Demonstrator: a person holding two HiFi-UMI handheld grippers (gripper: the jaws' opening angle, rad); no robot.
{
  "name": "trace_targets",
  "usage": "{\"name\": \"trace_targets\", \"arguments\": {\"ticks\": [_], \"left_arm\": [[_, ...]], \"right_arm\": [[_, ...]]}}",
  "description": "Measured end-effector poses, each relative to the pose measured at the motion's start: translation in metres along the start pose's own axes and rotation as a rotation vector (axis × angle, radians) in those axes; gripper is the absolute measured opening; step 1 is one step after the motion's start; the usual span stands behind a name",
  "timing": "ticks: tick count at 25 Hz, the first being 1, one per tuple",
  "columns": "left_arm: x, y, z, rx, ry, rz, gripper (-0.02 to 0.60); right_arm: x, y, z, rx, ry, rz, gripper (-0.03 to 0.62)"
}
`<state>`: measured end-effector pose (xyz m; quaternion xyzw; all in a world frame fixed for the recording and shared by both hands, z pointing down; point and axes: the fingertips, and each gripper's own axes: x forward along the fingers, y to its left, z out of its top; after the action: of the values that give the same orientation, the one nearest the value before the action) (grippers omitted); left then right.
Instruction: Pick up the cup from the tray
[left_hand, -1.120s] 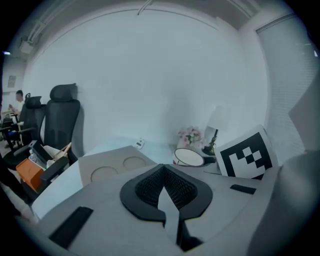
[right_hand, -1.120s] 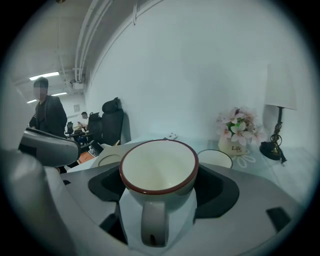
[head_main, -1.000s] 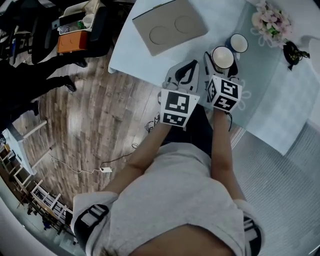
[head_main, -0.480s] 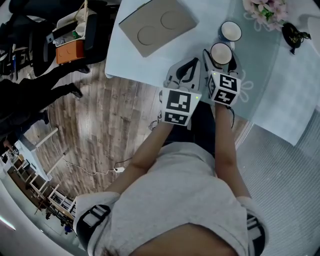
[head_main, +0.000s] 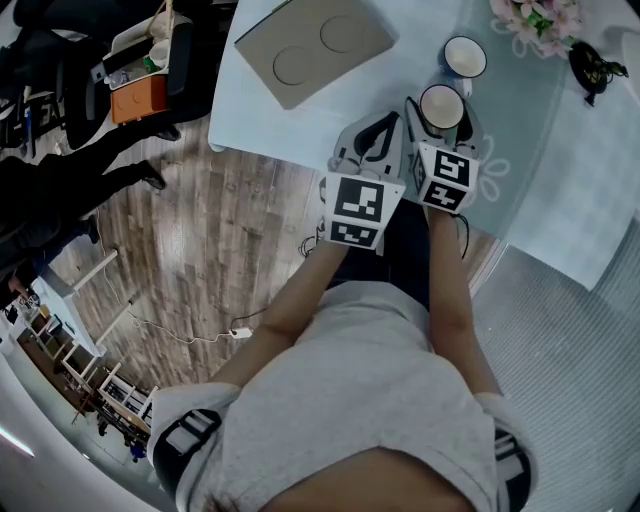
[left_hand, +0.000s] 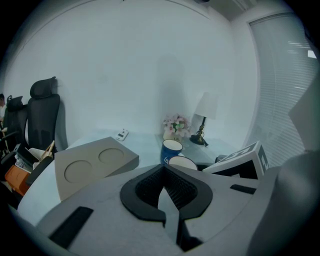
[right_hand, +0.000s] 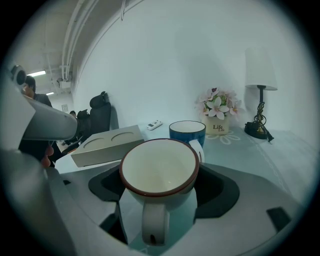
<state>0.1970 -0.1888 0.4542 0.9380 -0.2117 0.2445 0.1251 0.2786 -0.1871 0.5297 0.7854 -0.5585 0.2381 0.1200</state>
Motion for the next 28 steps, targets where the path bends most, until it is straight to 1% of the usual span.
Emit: {"name": "trace_targets", "arguments": {"ticks": [6, 9, 14, 18, 20, 23, 26, 27, 28], "left_arm": [[-0.001, 0.000, -0.001, -0.002, -0.003, 0.006, 0.005], [-0.003, 0.003, 0.000, -0.003, -0.009, 0.017, 0.005], [-0.006, 0.007, 0.006, -0.009, -0.030, 0.028, 0.005], [-0.011, 0.009, 0.014, -0.008, -0.056, 0.036, 0.005], [-0.014, 0.009, 0.020, -0.010, -0.074, 0.041, 0.005], [-0.018, 0.010, 0.030, -0.008, -0.104, 0.055, 0.005], [-0.024, 0.012, 0.041, -0.008, -0.136, 0.075, 0.005], [-0.026, 0.014, 0.044, -0.008, -0.146, 0.082, 0.005], [-0.029, 0.015, 0.047, -0.007, -0.156, 0.091, 0.005]], "right_arm": [[0.000, 0.000, 0.000, -0.001, -0.026, -0.002, 0.357], [-0.003, -0.001, 0.004, -0.008, -0.046, -0.024, 0.357], [-0.019, 0.001, 0.025, 0.017, -0.125, -0.039, 0.357], [-0.045, 0.003, 0.056, -0.003, -0.191, -0.042, 0.357], [-0.056, 0.007, 0.073, -0.026, -0.225, -0.025, 0.357], [-0.066, 0.017, 0.096, -0.057, -0.262, 0.021, 0.356], [-0.076, 0.030, 0.112, -0.059, -0.285, 0.070, 0.353], [-0.079, 0.033, 0.116, -0.056, -0.295, 0.075, 0.319], [-0.083, 0.035, 0.121, -0.052, -0.310, 0.074, 0.181]]}}
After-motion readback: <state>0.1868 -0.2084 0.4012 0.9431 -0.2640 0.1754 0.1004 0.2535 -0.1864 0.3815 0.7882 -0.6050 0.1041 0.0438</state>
